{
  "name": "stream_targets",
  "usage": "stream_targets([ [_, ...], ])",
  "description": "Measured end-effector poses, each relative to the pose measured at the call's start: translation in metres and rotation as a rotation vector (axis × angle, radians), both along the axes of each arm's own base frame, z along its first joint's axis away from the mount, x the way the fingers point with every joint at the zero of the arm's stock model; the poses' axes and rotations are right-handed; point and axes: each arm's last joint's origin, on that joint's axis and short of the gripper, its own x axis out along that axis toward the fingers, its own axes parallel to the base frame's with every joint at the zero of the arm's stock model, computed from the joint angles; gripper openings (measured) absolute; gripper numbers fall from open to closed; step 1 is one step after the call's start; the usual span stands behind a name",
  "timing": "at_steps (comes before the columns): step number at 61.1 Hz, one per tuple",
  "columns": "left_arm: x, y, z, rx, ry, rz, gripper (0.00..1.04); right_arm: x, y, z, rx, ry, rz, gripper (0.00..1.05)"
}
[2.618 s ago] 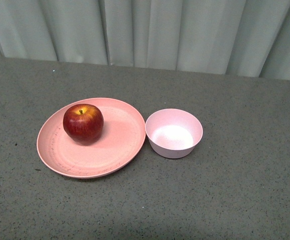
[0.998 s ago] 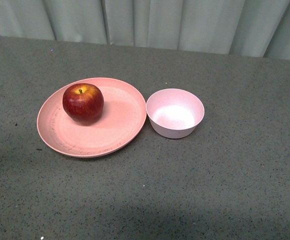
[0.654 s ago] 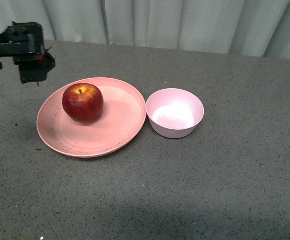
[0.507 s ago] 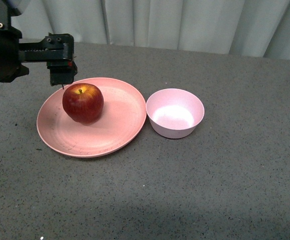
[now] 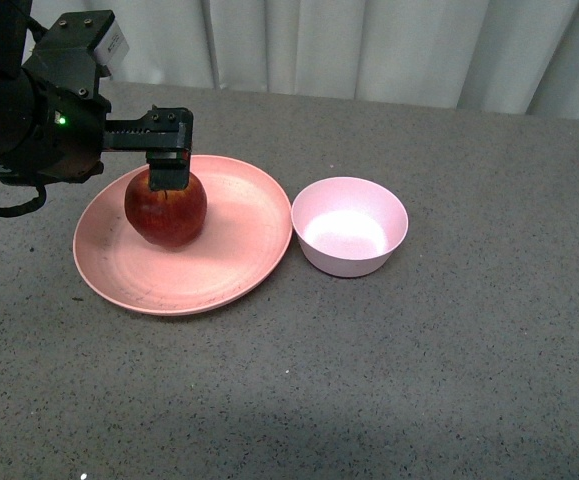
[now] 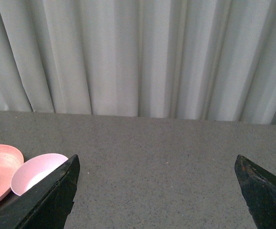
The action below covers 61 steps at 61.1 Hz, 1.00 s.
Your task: Move apple from plate to bowl
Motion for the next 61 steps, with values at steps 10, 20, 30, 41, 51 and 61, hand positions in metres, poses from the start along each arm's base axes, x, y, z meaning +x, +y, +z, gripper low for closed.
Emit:
stream_targets([
  [10,0.006,-0.002,-0.01,0.008,0.026,-0.004,0.98,0.0,0.0,0.0,0.0,0.0,0.0,0.95],
  [20,0.006,-0.002,-0.021,0.018,0.072,0.009,0.98,0.0,0.0,0.0,0.0,0.0,0.0,0.95],
  [30,0.007,-0.001,-0.023,0.014,0.076,0.016,0.91,0.0,0.0,0.0,0.0,0.0,0.0,0.95],
  [41,0.006,-0.005,-0.021,0.003,0.066,0.008,0.65,0.0,0.0,0.0,0.0,0.0,0.0,0.95],
  [51,0.003,-0.018,-0.008,-0.013,0.03,-0.035,0.64,0.0,0.0,0.0,0.0,0.0,0.0,0.95],
  [61,0.0,-0.043,0.015,-0.047,-0.04,-0.104,0.64,0.0,0.0,0.0,0.0,0.0,0.0,0.95],
])
